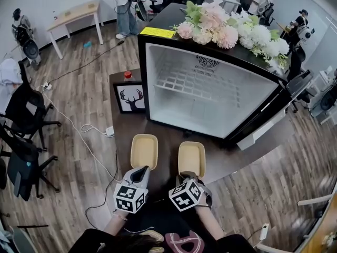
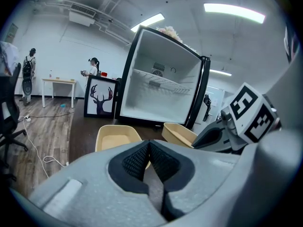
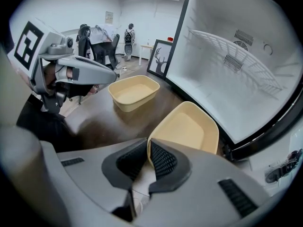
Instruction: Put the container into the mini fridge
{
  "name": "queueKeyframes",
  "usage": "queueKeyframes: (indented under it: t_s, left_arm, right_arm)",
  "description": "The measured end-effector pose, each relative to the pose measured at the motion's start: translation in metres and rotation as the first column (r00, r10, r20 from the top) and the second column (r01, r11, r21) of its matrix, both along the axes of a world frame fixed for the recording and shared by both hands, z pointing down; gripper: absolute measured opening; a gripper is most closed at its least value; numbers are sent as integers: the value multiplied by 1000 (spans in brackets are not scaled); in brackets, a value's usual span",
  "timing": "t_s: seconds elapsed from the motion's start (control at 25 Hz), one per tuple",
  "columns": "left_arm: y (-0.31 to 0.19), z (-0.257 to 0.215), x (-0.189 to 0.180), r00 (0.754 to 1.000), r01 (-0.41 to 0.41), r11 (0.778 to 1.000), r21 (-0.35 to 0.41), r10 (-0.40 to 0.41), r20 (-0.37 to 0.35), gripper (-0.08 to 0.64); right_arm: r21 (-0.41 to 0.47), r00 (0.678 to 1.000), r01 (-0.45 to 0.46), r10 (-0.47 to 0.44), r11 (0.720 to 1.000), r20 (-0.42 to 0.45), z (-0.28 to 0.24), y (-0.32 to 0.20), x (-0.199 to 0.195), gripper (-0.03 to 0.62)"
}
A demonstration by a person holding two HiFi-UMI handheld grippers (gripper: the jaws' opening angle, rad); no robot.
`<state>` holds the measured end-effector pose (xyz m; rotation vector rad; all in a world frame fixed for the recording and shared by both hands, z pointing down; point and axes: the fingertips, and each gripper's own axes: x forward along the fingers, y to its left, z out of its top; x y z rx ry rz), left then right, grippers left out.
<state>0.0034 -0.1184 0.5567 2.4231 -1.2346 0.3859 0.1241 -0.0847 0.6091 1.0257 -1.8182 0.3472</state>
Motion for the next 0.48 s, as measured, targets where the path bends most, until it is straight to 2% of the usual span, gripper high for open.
queueKeyframes:
  t_s: [0.2, 0.36, 0.48]
  left_arm:
    - [2, 1, 4, 1000, -2, 1000, -2, 2, -7, 8]
    - [4, 3, 5, 1000, 3, 1000, 2, -3, 16, 8]
    - [7, 6, 4, 1000, 11, 1000, -2, -11, 27, 8]
  right_arm:
    - [8, 1000, 21, -21, 1000, -5, -16, -9, 9, 29]
    - [-6, 1000, 13, -13, 1000, 1, -28, -19, 19, 29]
    - [15, 1000, 10, -10, 1000, -6, -37, -32, 27, 29]
